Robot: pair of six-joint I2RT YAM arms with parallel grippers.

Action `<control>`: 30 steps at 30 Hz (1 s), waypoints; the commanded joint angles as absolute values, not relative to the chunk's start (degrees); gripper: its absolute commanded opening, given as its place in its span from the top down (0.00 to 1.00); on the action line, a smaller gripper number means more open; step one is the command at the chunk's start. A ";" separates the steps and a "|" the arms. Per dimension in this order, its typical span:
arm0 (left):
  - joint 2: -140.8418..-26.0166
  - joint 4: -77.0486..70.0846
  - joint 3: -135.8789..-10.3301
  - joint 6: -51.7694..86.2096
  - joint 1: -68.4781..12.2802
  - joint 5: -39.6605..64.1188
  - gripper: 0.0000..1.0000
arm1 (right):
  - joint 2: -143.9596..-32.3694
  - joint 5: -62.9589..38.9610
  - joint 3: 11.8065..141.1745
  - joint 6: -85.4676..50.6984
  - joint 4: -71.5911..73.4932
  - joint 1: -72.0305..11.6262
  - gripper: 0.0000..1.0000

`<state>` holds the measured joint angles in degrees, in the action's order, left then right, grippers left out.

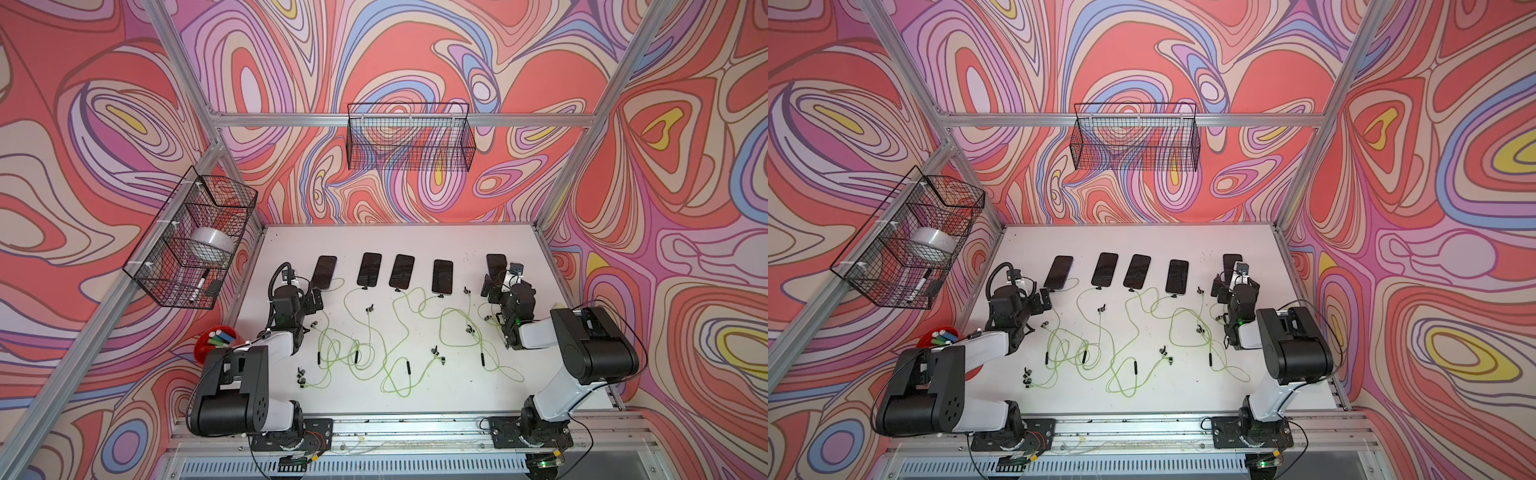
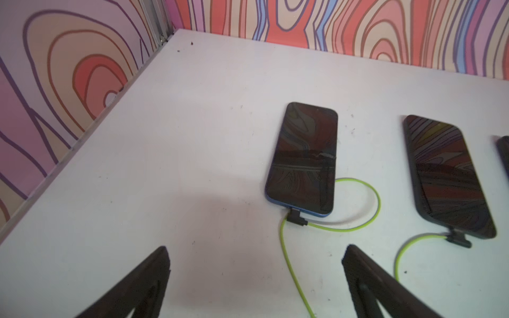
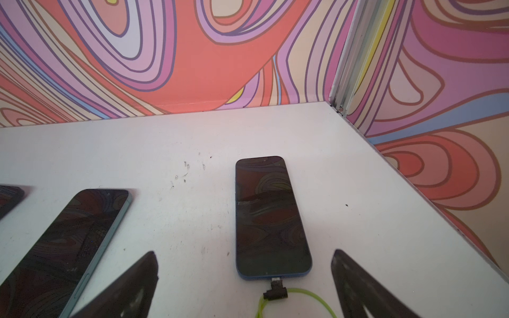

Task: Plug wired earphones into phones
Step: Reset both arms

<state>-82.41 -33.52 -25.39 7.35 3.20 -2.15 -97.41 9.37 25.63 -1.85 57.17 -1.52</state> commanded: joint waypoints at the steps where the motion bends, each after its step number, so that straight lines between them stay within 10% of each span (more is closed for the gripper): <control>1: -82.60 -37.62 -25.40 6.06 3.87 -1.06 0.00 | -98.09 9.23 24.94 -2.38 58.45 -1.22 0.02; 12: -89.07 -60.55 -17.28 4.21 1.59 -3.21 0.00 | -98.01 9.64 24.74 -2.70 58.71 -1.14 0.02; 30: -87.99 -49.79 -21.87 1.02 0.70 2.40 0.00 | -98.17 10.57 26.10 -3.21 56.25 -1.06 0.02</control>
<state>-87.66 -49.36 -20.84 2.72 1.06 0.49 -97.41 9.67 25.50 -2.66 56.55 -1.41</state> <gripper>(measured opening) 0.998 0.985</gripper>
